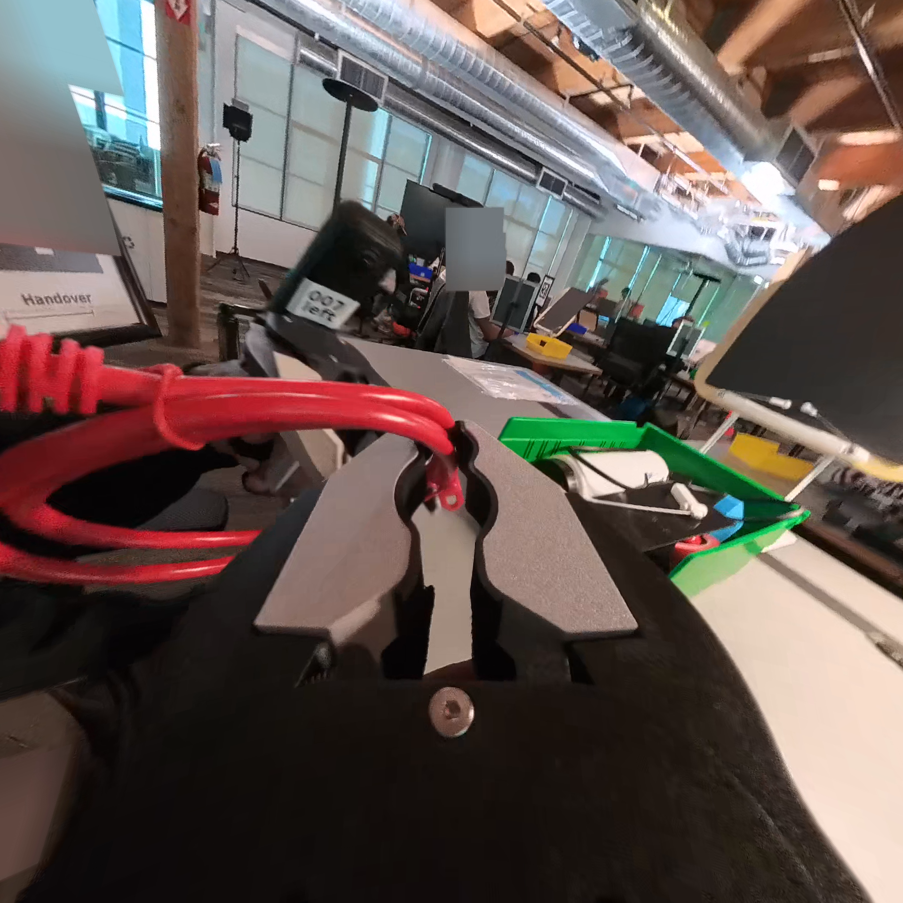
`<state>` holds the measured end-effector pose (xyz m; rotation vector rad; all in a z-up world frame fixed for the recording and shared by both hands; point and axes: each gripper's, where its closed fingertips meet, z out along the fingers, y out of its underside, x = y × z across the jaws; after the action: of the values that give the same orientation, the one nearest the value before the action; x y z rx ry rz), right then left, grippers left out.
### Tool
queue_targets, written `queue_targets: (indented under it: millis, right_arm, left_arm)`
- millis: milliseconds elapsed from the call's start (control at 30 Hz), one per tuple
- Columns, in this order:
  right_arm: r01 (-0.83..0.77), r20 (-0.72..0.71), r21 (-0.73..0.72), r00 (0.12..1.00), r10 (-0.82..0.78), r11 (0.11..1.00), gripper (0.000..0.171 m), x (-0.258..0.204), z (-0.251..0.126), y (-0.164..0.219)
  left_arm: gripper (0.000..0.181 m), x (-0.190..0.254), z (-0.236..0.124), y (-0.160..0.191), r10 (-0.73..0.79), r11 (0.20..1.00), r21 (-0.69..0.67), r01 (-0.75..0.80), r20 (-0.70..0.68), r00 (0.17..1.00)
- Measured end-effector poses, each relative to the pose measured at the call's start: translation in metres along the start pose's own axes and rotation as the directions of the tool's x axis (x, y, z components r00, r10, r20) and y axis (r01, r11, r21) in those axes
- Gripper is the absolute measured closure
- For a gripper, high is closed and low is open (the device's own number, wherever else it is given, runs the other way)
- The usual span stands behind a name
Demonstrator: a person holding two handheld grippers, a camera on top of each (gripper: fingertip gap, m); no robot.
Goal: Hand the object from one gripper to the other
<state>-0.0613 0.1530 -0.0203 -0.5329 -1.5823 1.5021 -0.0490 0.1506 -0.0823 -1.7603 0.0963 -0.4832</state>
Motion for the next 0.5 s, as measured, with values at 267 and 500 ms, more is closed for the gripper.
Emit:
queue_targets:
  millis: [267, 500]
  right_arm:
    - [-0.079, 0.051, -0.142, 0.995, 0.087, 0.987, 0.163, -0.008, 0.010, 0.026]
    - [-0.042, 0.215, -0.344, 0.969, 0.123, 0.938, 0.163, -0.052, 0.020, 0.060]
  left_arm:
    - [0.118, 0.018, -0.027, -0.027, 0.364, 0.929, 0.009, -0.370, 0.161, 0.918]
    - [0.129, 0.040, -0.012, -0.011, 0.594, 0.804, -0.106, -0.585, 0.132, 0.793]
